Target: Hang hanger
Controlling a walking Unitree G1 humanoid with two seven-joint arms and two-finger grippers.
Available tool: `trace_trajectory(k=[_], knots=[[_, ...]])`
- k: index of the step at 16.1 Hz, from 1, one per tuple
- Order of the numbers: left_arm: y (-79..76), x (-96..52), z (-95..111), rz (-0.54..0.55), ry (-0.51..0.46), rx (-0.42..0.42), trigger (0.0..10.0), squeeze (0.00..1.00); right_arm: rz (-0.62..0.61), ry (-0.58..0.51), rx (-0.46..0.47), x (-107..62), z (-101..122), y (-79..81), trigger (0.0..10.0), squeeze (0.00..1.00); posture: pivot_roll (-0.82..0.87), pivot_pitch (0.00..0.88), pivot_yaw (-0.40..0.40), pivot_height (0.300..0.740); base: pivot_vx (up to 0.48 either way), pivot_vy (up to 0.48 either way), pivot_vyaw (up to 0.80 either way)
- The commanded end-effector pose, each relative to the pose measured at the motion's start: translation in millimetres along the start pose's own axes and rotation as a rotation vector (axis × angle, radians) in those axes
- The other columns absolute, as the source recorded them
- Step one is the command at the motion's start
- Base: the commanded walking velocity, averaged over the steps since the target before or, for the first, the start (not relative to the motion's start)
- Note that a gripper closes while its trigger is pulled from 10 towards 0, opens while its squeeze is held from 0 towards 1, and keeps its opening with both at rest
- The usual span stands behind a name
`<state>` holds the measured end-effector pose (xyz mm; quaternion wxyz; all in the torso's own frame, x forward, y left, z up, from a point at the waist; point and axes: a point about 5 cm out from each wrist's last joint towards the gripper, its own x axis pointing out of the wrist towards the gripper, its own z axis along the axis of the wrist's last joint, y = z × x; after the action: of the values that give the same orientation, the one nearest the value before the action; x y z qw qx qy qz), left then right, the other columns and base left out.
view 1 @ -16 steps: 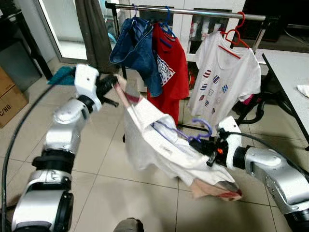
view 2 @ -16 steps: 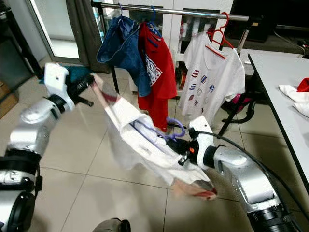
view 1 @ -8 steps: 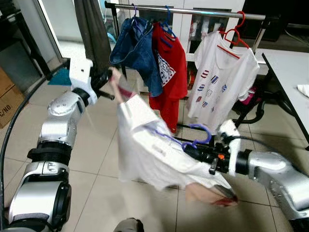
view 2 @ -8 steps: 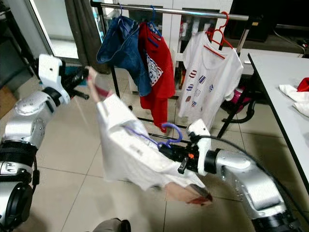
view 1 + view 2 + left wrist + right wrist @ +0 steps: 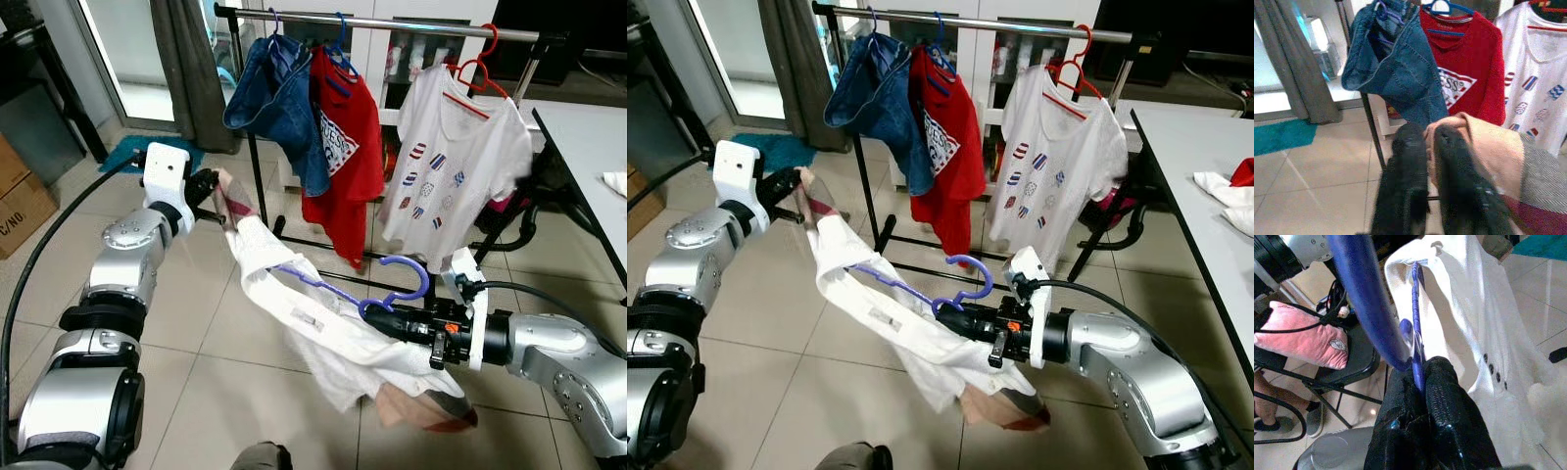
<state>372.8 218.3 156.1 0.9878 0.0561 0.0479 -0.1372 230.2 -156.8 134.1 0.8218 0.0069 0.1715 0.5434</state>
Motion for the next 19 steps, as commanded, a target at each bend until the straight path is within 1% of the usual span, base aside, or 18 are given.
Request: trace_trajectory(k=[1, 3, 6, 7, 8, 10, 11, 12, 13, 14, 15, 16, 17, 18, 19], knots=[[0.2, 1.1, 3, -0.013, -0.005, -0.009, 10.0, 1.0, -0.002, -0.028, -0.015, -2.5, 8, -0.6, 10.0, 0.0, 0.01, 0.0, 0.075, 0.74, 0.0, 0.0, 0.0], [-0.3, -0.2, -1, -0.037, 0.015, -0.004, 10.0, 1.0, -0.008, -0.028, -0.004, -2.4, 8, -1.0, 10.0, 0.0, 0.02, 0.0, 0.075, 0.74, 0.0, 0.0, 0.0], [2.6, -1.8, -4, -0.029, 0.028, -0.002, 10.0, 1.0, -0.017, -0.035, 0.003, -1.6, 8, -1.9, 10.0, 0.0, 0.02, 0.0, 0.076, 0.74, 0.0, 0.0, 0.0], [4.4, -2.8, -4, -0.023, 0.03, 0.01, 10.0, 1.0, -0.056, -0.039, 0.001, -2.0, 8, -6.4, 10.0, 0.0, 0.02, 0.0, 0.076, 0.74, 0.0, 0.0, 0.0], [6.2, -4.0, -3, -0.024, 0.028, 0.029, 10.0, 1.0, -0.126, -0.037, -0.004, -2.5, 8, -14.3, 10.0, 0.0, 0.02, 0.0, 0.076, 0.74, 0.0, 0.0, 0.0], [8.3, -7.8, 4, -0.026, -0.007, 0.072, 10.0, 1.0, -0.327, -0.057, 0.012, -1.7, 9, -35.3, 10.0, 0.0, 0.02, 0.0, 0.076, 0.74, 0.0, 0.0, 0.0], [5.4, -10.3, 6, -0.057, -0.025, 0.081, 10.0, 0.93, -0.396, -0.082, 0.031, 0.4, 10, -41.6, 10.0, 0.0, 0.02, 0.0, 0.075, 0.74, 0.0, 0.0, 0.0], [-0.5, -12.6, 7, -0.1, -0.04, 0.081, 10.0, 0.0, -0.398, -0.106, 0.034, 3.5, 13, -40.6, 10.0, 0.0, 0.02, 0.0, 0.074, 0.74, 0.0, 0.0, 0.0], [-14.9, -19.1, 3, -0.184, -0.047, 0.088, 10.0, 0.0, -0.447, -0.152, 0.04, 9.7, 17, -42.6, 10.0, 0.0, 0.02, 0.0, 0.071, 0.74, 0.0, 0.0, 0.0], [-23.5, -22.8, -1, -0.214, -0.042, 0.094, 10.0, 0.0, -0.493, -0.171, 0.041, 12.9, 19, -45.0, 10.0, 0.0, 0.02, 0.0, 0.068, 0.74, 0.0, 0.0, 0.0], [-26.9, -24.2, -2, -0.221, -0.04, 0.096, 10.0, 0.0, -0.515, -0.177, 0.038, 14.2, 20, -46.2, 10.0, 0.0, 0.02, 0.0, 0.068, 0.74, 0.0, 0.0, 0.0], [-38.8, -26.5, -10, -0.236, -0.029, 0.073, 10.0, 0.0, -0.548, -0.223, 0.054, 20.8, 26, -46.1, 10.0, 0.0, 0.02, 0.0, 0.059, 0.74, 0.0, 0.0, 0.0], [-46.3, -23.8, -16, -0.211, -0.013, 0.05, 10.0, 0.0, -0.532, -0.245, 0.054, 29.7, 32, -40.9, 10.0, 0.0, 0.02, 0.0, 0.059, 0.74, 0.0, 0.0, 0.0], [-48.4, -21.7, -17, -0.192, -0.006, 0.038, 10.0, 0.0, -0.519, -0.247, 0.049, 32.5, 33, -38.1, 10.0, 0.0, 0.02, 0.0, 0.052, 0.74, 0.0, 0.0, 0.0], [-49.4, -18.2, -15, -0.172, -0.016, 0.008, 10.0, 0.0, -0.491, -0.251, 0.043, 34.4, 35, -34.6, 10.0, 0.0, 0.02, 0.0, 0.05, 0.74, 0.0, 0.0, 0.0]])
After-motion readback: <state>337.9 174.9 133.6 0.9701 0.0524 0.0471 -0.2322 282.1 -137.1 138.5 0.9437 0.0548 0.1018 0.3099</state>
